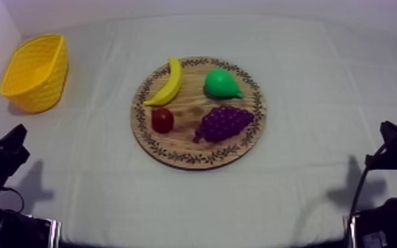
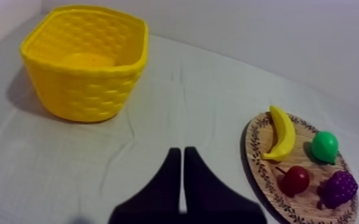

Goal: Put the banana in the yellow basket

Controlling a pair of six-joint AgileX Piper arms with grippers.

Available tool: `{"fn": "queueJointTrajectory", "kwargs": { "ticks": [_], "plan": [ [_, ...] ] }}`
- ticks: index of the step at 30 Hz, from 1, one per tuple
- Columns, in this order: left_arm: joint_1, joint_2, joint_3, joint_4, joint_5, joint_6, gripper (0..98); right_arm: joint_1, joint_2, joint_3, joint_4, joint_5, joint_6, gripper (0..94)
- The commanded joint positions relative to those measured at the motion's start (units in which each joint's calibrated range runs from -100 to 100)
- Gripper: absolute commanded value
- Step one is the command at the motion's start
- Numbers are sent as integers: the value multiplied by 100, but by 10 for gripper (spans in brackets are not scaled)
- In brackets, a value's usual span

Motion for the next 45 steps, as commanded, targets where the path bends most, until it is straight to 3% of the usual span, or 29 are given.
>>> {"fn": "queueJointTrajectory", "kwargs": {
  "ticks": [1,20,27,37,45],
  "plan": [
    [134,0,-22,-14,235,-31,0,3,-4,-3,-2,-1,-1,6],
    [126,0,-22,-25,235,-127,0,3,-4,-3,-2,-1,-1,6],
    [149,393,-97,-33,-57,-99,0,3,-4,-3,-2,-1,-1,6],
    [387,1784,-1159,-38,-123,-189,0,3,-4,-3,-2,-1,-1,6],
    [596,3044,-2615,-11,460,-271,0,3,-4,-3,-2,-1,-1,6]
  ]
}}
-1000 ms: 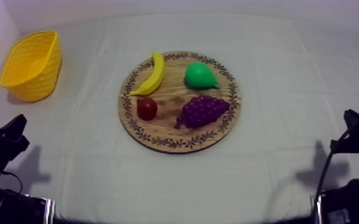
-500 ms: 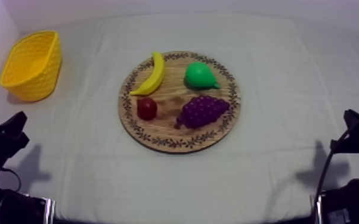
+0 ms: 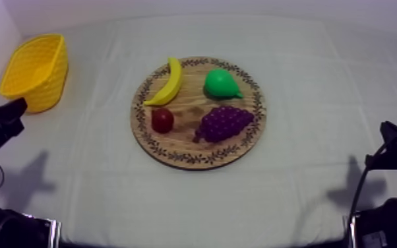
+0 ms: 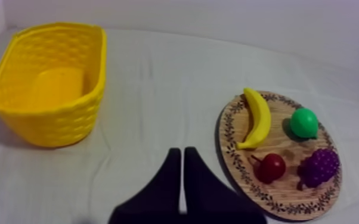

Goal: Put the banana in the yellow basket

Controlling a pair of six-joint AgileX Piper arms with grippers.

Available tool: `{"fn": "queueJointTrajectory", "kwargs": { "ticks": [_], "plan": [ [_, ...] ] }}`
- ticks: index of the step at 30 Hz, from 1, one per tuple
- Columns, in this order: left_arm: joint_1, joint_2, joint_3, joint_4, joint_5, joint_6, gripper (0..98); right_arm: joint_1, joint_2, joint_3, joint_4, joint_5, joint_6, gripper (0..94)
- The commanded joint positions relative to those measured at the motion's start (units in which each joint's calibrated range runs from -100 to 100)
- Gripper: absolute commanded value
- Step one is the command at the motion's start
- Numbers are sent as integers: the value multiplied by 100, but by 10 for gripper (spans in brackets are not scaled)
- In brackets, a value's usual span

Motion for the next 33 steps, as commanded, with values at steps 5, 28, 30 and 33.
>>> {"fn": "queueJointTrajectory", "kwargs": {
  "ticks": [5,28,30,33],
  "plan": [
    [169,1116,-1535,8,677,-33,0,3,-4,-3,-2,-1,2,6],
    [941,4312,-4504,-13,2116,13,0,3,-4,-3,-2,-1,2,6],
    [1030,4605,-4669,-15,2180,28,0,3,-4,-3,-2,-1,2,6],
    [1144,5014,-4862,-7,2262,61,0,3,-4,-3,-2,-1,2,6]
  ]
}}
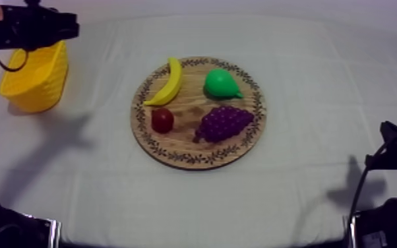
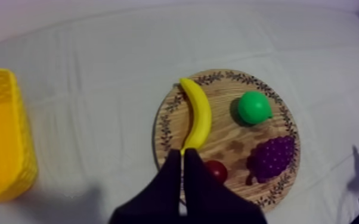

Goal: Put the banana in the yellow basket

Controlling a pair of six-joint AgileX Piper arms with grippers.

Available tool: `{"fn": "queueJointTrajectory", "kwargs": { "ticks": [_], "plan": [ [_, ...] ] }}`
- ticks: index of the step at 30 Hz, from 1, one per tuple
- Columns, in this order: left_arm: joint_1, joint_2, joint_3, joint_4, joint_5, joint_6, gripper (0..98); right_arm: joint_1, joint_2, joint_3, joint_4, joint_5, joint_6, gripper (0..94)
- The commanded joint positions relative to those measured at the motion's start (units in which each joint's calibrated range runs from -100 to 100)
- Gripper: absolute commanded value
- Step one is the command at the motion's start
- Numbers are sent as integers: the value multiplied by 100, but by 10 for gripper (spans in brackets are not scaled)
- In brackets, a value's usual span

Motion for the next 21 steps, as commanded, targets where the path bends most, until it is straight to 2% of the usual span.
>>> {"fn": "queueJointTrajectory", "kwargs": {
  "ticks": [1,13,21],
  "plan": [
    [72,403,-124,4,45,18,0,3,-4,-3,-2,0,-1,6],
    [341,2064,-1097,18,725,157,1,3,-4,-3,-2,0,-1,6],
    [397,2893,-1488,92,810,209,0,3,-4,-3,-2,0,-1,6]
  ]
}}
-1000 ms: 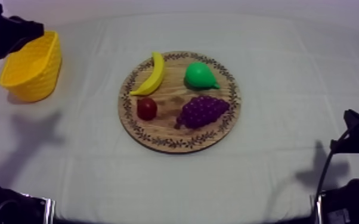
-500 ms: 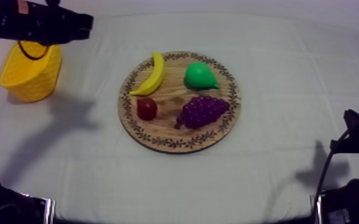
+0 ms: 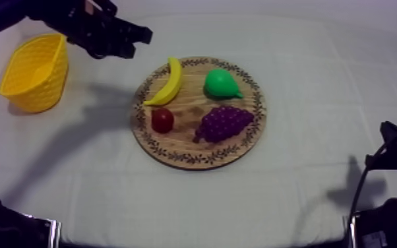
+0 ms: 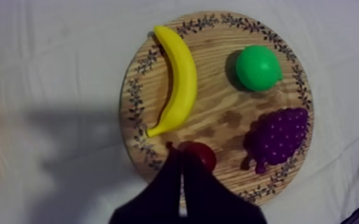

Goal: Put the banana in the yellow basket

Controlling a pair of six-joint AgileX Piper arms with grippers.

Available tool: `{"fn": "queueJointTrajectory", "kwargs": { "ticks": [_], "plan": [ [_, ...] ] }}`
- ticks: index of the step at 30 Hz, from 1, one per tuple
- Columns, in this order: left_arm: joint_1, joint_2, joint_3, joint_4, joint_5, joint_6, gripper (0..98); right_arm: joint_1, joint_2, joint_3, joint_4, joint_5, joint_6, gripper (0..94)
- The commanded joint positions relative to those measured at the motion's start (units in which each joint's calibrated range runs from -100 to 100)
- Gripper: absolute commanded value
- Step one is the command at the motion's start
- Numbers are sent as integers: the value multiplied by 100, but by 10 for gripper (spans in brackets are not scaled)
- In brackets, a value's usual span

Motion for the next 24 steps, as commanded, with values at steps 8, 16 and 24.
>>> {"fn": "queueJointTrajectory", "kwargs": {
  "ticks": [8,16,24],
  "plan": [
    [23,537,-283,154,-24,-149,144,3,-4,-3,-2,0,0,6],
    [157,669,-238,191,-130,-280,738,3,-4,-3,-2,0,0,6],
    [91,1110,-714,368,144,-396,954,3,-4,-3,-2,0,0,6]
  ]
}}
